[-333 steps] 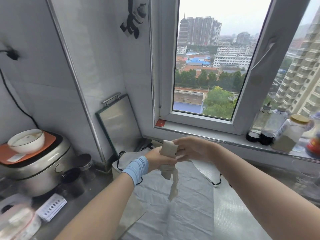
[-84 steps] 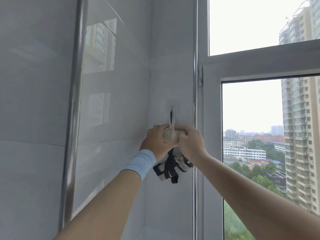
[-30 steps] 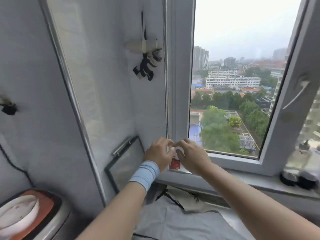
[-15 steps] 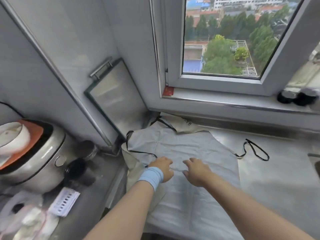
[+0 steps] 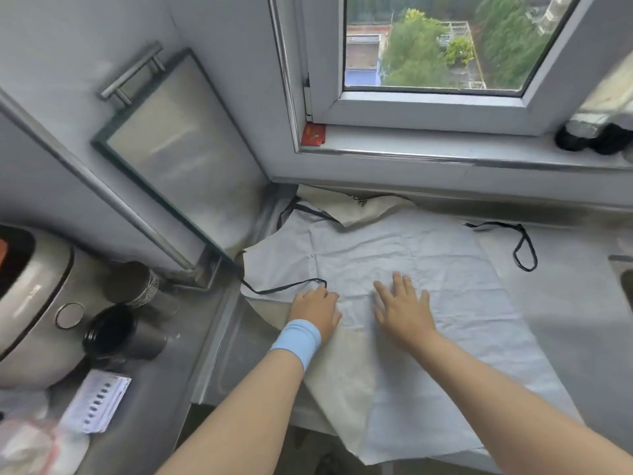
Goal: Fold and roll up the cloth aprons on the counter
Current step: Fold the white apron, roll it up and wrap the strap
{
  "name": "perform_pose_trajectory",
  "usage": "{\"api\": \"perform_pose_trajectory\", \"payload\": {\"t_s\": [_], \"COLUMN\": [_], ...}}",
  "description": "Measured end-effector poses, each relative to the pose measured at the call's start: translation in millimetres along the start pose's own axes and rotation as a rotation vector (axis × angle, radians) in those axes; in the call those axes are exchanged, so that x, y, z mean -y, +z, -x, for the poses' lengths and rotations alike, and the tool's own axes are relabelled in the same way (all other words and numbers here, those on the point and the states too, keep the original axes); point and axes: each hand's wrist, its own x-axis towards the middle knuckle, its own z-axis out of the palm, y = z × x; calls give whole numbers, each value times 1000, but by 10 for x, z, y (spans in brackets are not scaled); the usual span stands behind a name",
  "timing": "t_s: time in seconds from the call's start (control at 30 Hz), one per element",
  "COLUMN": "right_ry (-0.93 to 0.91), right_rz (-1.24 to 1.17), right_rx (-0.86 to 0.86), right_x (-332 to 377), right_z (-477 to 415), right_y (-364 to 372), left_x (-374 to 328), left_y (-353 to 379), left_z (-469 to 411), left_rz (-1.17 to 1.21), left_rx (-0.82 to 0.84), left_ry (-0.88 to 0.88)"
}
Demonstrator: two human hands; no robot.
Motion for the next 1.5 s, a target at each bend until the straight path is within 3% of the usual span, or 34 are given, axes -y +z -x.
{"api": "perform_pose_trajectory", "payload": {"t_s": [0.1,0.2,0.37,0.5,0.57,0.67,0.77,0.83,0.97,1.1,1.17,1.23,1.3,1.37,1.5], "right_ry": [-137,-142,-85,-173,-258,-242,-249,-213,-72,172,316,427,422,358,252], "right_rz": [-69,-62,-65,-220,-429,-647,-676,-808,-1150,-1305,-1219,-1051,-854,-682,-264], "right_rx": [113,136,167,-56,64,279,244,213,11,-241,-184,6,201,268,89], "right_x": [190,184,283,509,633,766,740,632,175,-303,-525,-720,-835,-900,-836], "right_z": [-53,-168,-457,-394,-248,-29,155,260,593,985,1111,1235,1345,1377,1371], "right_y": [122,180,4,-141,-231,-376,-527,-576,-568,-440,-286,-127,-50,-12,49], "left_x": [43,217,593,642,603,504,406,336,22,-347,-543,-744,-906,-1013,-1085], "left_y": [-46,-163,-261,-324,-406,-504,-459,-420,-440,-298,-231,-168,-94,7,204], "left_z": [-126,-161,-116,20,133,347,581,679,867,901,900,895,884,875,897], "left_rz": [44,9,64,114,153,211,295,375,655,808,753,644,521,356,92], "left_rx": [74,211,143,77,3,-169,-464,-651,-818,-533,-393,-252,-55,130,336], "left_ry": [1,78,137,106,87,54,5,-132,-461,-512,-431,-314,-204,-113,-1]}}
